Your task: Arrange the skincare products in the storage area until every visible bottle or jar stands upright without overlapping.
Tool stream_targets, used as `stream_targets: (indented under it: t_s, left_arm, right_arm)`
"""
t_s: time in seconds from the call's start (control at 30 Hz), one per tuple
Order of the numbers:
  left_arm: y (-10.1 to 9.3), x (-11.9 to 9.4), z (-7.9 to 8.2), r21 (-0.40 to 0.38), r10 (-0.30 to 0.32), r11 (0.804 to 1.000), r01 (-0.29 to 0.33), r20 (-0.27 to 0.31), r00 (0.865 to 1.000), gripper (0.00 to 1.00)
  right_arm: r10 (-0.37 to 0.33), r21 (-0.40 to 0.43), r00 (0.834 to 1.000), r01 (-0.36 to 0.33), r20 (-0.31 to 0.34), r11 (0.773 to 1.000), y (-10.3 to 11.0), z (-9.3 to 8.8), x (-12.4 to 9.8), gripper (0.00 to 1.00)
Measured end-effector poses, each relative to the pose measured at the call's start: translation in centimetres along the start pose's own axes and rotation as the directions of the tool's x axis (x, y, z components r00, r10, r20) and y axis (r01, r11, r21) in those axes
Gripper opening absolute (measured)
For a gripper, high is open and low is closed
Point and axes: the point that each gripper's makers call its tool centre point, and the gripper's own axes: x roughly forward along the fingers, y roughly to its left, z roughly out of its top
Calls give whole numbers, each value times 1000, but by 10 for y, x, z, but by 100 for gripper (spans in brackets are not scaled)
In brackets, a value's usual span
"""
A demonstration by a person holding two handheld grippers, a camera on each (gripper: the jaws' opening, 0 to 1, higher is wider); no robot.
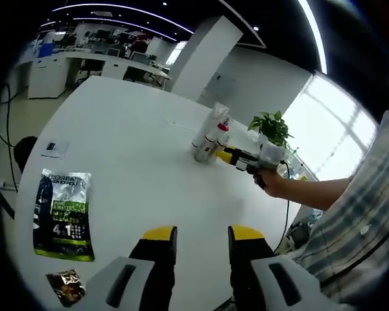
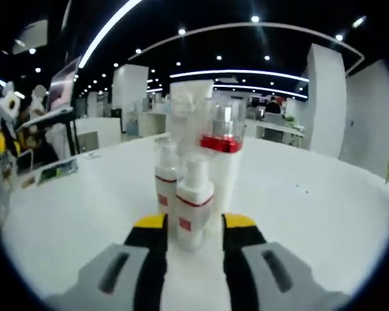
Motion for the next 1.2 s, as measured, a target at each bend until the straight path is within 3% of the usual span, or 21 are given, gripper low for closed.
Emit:
stream_targets:
  t_s: [0.13, 0.23, 0.3, 0.43, 0.57, 0.73, 0.83, 0.97, 1.03, 1.2]
  left_arm:
    - [30, -6, 11, -1, 115, 993, -115, 12, 993, 39]
    - [41, -8, 20, 77, 157, 985, -158, 10, 987, 34]
    - [53, -10, 26, 114, 207, 972, -206, 0, 978, 39]
    - [68, -9, 33, 96, 248, 964, -248, 8, 969, 47]
    - [85, -9, 33, 112, 304, 947, -302, -6, 953, 53]
    - [92, -10, 38, 92, 330, 939, -330, 13, 944, 59]
    - [92, -10, 41, 83, 330, 940, -331, 25, 944, 63]
    - [81, -10, 54, 86, 306, 946, -311, 73, 949, 66]
    - [73, -8, 67, 82, 267, 957, -280, 143, 953, 66]
    - [75, -9, 71, 89, 281, 951, -298, 159, 946, 74]
  right_arm:
    - [-17, 86, 1000, 17, -7, 996, 3, 3, -12, 42]
    - [-36, 100, 999, 37, -8, 994, 8, 8, -23, 46]
    - [-34, 121, 999, 32, 10, 992, 16, 16, -33, 48]
    - [-49, 209, 998, 40, 42, 977, 21, 29, -52, 55]
    - [-61, 218, 996, 45, 68, 975, 23, 42, -68, 56]
    - [-39, 225, 996, 19, 84, 974, 39, 58, -82, 58]
    - [11, 212, 997, -27, 75, 977, 62, 64, -88, 60]
    - [49, 203, 993, -69, 103, 977, 83, 78, -96, 61]
    - [66, 175, 990, -87, 125, 981, 94, 91, -100, 62]
    - [120, 191, 979, -151, 164, 970, 114, 115, -107, 70]
